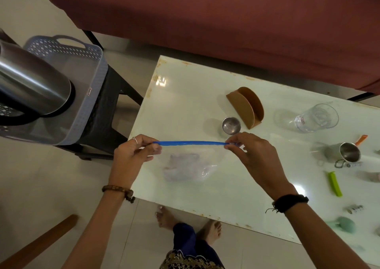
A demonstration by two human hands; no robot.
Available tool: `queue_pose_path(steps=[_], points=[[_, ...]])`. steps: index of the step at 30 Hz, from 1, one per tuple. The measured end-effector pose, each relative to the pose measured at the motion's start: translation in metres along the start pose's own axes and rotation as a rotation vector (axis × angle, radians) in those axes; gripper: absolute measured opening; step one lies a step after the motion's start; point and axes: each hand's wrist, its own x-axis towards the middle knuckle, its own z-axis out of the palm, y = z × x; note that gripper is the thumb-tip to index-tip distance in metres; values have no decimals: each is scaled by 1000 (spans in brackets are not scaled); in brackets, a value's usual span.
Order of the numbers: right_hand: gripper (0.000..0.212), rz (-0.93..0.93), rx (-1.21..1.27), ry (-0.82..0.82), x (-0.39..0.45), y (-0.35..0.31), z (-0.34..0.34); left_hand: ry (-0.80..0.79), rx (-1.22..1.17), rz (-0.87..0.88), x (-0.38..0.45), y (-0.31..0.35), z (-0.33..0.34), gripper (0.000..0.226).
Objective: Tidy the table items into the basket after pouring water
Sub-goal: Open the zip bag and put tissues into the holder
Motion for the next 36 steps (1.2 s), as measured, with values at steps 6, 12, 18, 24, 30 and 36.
queue_pose_path(steps=[6,12,18,24,30,36], points=[[6,-24,182,-71,10,-6,1,-338,76,-63,-3,17,-5,22],[12,-82,304,-68,15,-22,12,-422,323,-54,3,19,32,19],[46,244,748,-74,8,-55,35,-26,221,-97,-1,28,15,18],[34,381,1205,-360,10,-84,53,339,1028,469,-27,59,13,11],[24,531,1209,-287,22,-45,73,67,1117,163,-10,10,81,23],[28,771,1127,-295,10,18,92,-119,833,-118,19,-58,125,22]])
